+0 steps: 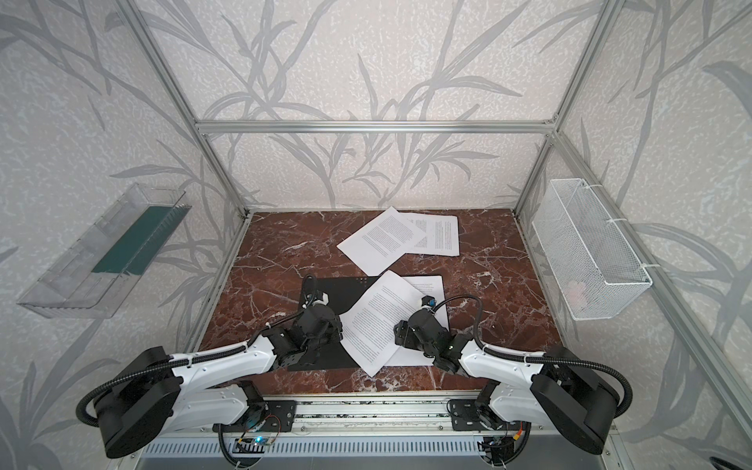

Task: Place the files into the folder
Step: 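Lower the sheet onto the folder's clipped stack with both grippers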

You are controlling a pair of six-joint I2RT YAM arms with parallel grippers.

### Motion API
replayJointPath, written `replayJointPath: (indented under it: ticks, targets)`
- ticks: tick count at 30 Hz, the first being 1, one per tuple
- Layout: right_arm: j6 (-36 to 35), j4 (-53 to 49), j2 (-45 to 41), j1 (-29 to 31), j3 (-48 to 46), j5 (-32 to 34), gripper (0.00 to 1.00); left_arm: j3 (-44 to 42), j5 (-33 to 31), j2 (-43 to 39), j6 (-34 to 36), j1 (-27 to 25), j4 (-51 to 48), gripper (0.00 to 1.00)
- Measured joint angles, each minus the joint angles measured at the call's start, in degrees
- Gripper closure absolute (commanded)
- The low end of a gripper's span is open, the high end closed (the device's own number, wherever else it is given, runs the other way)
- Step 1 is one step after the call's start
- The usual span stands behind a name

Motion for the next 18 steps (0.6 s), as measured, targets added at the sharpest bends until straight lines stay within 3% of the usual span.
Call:
replayJointPath:
  ticks: [9,18]
  targets:
    - [3.1,6.9,0.7,3.6,-1.8,1.4,0.22,0.0,1.5,3.1,-0.2,0.0,0.9,1.0]
    - [8.3,18.5,5.9,6.5,-4.9,3.0,0.34,0.0,2.0,3.7,-0.5,0.0,2.1,1.0]
